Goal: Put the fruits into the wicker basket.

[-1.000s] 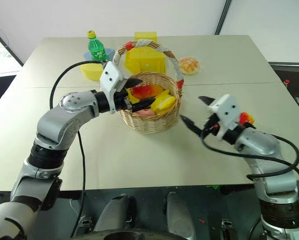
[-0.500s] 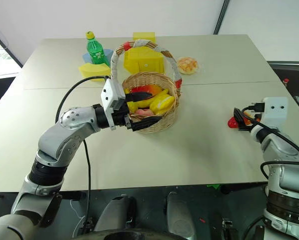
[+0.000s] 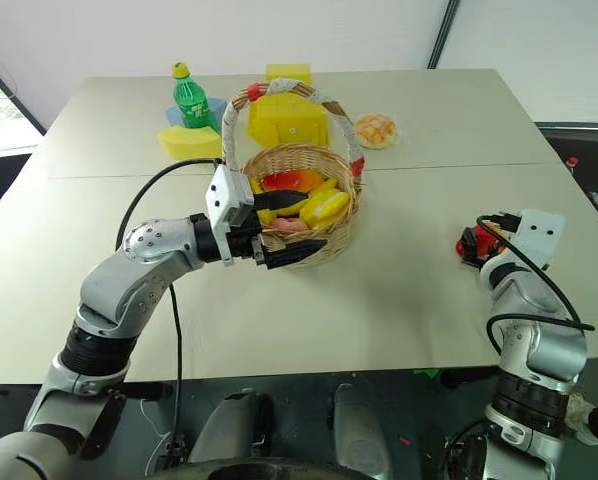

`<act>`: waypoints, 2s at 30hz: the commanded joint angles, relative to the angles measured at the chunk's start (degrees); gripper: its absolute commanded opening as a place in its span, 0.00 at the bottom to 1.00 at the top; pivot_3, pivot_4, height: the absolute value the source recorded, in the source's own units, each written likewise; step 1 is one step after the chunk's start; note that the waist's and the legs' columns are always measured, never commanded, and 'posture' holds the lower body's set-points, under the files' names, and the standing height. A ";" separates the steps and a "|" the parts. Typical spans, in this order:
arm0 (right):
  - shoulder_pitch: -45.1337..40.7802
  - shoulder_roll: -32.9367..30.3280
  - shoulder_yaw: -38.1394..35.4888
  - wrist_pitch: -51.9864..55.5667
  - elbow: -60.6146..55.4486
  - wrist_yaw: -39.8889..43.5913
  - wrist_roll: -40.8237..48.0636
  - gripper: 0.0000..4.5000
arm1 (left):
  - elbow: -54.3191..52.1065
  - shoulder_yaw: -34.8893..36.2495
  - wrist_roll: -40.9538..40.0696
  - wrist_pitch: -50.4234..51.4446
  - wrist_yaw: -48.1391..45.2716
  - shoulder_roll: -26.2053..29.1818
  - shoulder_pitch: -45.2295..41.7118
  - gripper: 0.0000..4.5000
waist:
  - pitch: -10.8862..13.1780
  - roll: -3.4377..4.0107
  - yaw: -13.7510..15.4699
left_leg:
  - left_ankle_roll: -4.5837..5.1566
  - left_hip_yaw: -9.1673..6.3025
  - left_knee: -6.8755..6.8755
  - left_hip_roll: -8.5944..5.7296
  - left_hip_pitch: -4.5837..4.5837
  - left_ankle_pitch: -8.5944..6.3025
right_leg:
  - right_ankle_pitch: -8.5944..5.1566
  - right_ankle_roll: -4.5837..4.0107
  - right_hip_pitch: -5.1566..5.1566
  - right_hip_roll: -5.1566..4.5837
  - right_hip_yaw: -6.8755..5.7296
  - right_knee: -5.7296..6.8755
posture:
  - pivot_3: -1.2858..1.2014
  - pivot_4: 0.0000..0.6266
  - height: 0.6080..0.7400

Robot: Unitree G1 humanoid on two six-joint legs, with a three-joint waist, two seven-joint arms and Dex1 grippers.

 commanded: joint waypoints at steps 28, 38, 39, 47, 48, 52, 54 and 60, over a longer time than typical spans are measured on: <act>1.89 -20.18 19.36 -8.26 -30.82 39.53 18.34 0.51 | -1.98 17.98 -7.27 -1.44 -5.50 13.51 10.52 1.00 | 0.15 0.27 -0.12 | 0.09 -0.05 -0.01 0.29 0.06 -0.05 | -0.02 0.00 -0.01 0.33 0.05 -0.03 | 0.52 0.24 1.00; -21.87 -5.98 41.50 -7.40 -11.82 24.80 -2.08 0.51 | -5.42 18.48 -7.83 -1.15 -1.81 13.33 12.54 1.00 | 0.18 0.19 0.28 | 0.05 -0.11 0.00 0.27 -0.09 -0.03 | -0.02 -0.07 -0.14 0.15 0.01 -0.01 | 0.52 0.24 1.00; -22.91 -4.72 41.44 -7.03 -10.24 24.02 -2.47 0.51 | -5.92 18.40 -8.03 -0.98 -1.30 13.11 12.72 1.00 | 0.18 0.19 0.20 | 0.05 -0.11 0.00 0.25 -0.13 -0.03 | -0.02 -0.06 -0.15 0.10 0.01 -0.02 | 0.52 0.24 1.00; -23.80 -2.28 41.01 -10.69 -12.16 26.42 -3.65 0.98 | -7.50 17.44 -8.49 -0.75 0.70 12.04 13.37 1.00 | 0.19 0.19 0.07 | 0.05 -0.03 -0.02 0.06 -0.22 -0.03 | -0.01 -0.04 -0.22 -0.18 -0.02 -0.02 | 0.52 0.24 1.00; -22.85 -3.10 39.98 -10.88 -14.58 27.75 -2.41 0.99 | -7.51 17.40 -8.63 -0.60 0.91 11.94 13.33 1.00 | 0.19 0.19 0.05 | 0.05 -0.03 -0.02 0.07 -0.21 -0.03 | -0.01 -0.03 -0.21 -0.17 -0.03 -0.02 | 0.52 0.24 1.00; -16.86 -7.52 34.77 -9.63 -23.78 33.28 3.55 0.99 | -7.72 17.79 -9.69 0.13 1.57 11.41 13.50 1.00 | 0.19 0.19 0.22 | 0.05 -0.07 -0.02 0.09 -0.20 -0.03 | -0.01 -0.03 -0.20 -0.14 -0.05 -0.01 | 0.52 0.24 1.00; -10.50 -10.16 27.99 -6.18 -28.34 35.79 10.73 0.99 | -7.68 17.64 -10.17 0.28 1.42 11.35 13.61 1.00 | 0.18 0.17 0.45 | 0.06 -0.14 -0.02 0.08 -0.19 -0.04 | -0.01 -0.03 -0.12 -0.15 -0.09 -0.03 | 0.52 0.24 1.00; -1.28 -12.78 18.27 -5.52 -26.58 34.60 14.69 0.99 | -6.38 16.05 -10.07 -0.20 1.11 10.88 12.66 1.00 | 0.19 0.16 -0.38 | 0.09 -0.03 -0.02 0.07 0.00 -0.05 | -0.01 -0.02 0.04 -0.17 -0.02 -0.10 | 0.52 0.24 1.00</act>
